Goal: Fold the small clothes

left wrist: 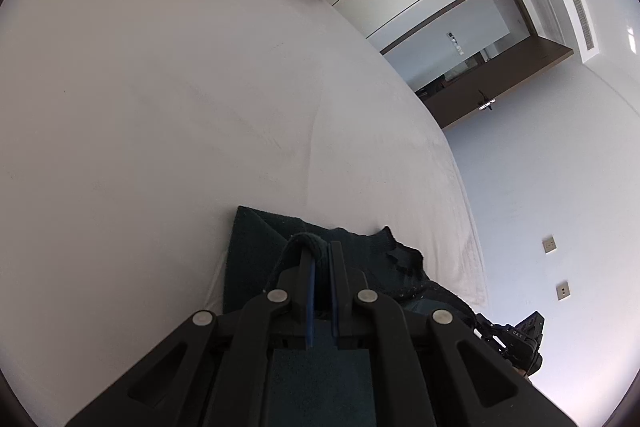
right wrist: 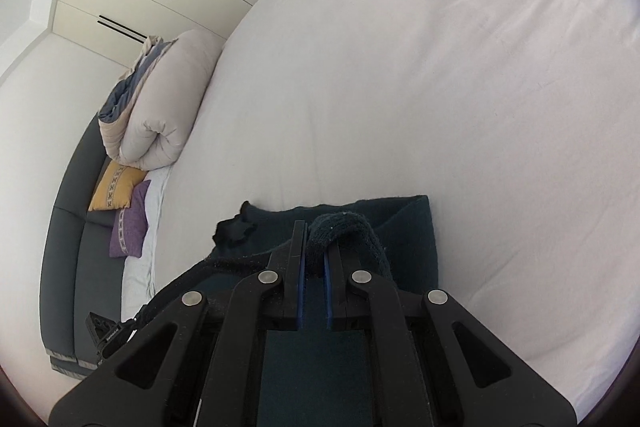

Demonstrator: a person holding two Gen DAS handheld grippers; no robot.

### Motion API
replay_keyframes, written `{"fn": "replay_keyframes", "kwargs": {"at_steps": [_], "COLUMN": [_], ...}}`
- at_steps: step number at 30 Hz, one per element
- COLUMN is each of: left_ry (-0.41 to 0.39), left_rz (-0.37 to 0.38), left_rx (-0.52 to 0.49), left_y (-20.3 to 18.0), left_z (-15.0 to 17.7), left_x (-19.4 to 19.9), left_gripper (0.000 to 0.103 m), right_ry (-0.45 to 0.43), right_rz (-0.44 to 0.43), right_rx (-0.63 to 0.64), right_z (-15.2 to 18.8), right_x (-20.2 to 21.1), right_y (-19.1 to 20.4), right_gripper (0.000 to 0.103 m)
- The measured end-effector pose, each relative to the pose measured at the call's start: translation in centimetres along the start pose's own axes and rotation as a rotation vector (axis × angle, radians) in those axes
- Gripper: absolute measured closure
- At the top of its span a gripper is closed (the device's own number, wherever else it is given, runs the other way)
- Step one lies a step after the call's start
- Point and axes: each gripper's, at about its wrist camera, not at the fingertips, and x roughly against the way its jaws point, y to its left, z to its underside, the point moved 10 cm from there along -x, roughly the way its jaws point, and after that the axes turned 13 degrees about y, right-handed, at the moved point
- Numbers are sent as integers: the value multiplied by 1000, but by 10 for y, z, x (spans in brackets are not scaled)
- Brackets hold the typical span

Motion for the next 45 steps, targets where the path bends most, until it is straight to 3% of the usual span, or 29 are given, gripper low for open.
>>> {"fn": "replay_keyframes", "kwargs": {"at_steps": [2, 3, 4, 6, 8, 12, 16, 21, 26, 27, 28, 31, 32, 38, 45], "left_ry": [-16, -29, -36, -64, -56, -56, -48, -66, -40, -35, -26, -17, -19, -11, -2], "left_rz": [-1, 0, -1, 9, -8, -38, -99, -155, -159, -170, -175, -219, -219, -208, -223], "left_rx": [21, 40, 53, 43, 16, -64, -112, -149, -204, -216, -226, -246, -247, -216, -222], "left_y": [11, 17, 21, 25, 26, 22, 30, 37, 42, 44, 44, 46, 46, 54, 54], "left_z": [-7, -9, -9, -6, 3, 34, 72, 97, 117, 121, 125, 130, 130, 129, 129], "left_x": [-11, -12, -12, -5, 0, 13, 18, 21, 12, 10, 7, 3, 3, 2, 1], "left_gripper": [96, 86, 64, 46, 45, 45, 45, 38, 38, 40, 52, 70, 71, 81, 85], "right_ry": [33, 23, -7, -62, -109, -122, -110, -58, -19, -18, -22, -33, -31, -67, -97], "right_rz": [52, 87, 114, 90, 95, 97, 183, 320, 415, 422, 424, 424, 420, 438, 416], "right_rx": [-16, -16, -5, 13, 23, 76, 171, 285, 314, 300, 284, 269, 269, 273, 210], "right_z": [-8, -12, -17, -22, -22, -4, 40, 107, 155, 160, 163, 162, 163, 168, 173], "right_x": [-26, -32, -34, -29, -19, 1, 16, 17, 16, 17, 18, 21, 21, 26, 45], "right_y": [-12, -18, -21, -18, -19, -15, -8, -14, -38, -43, -47, -52, -51, -50, -57], "right_gripper": [93, 83, 74, 24, 19, 19, 22, 39, 53, 54, 55, 65, 72, 87, 88]}}
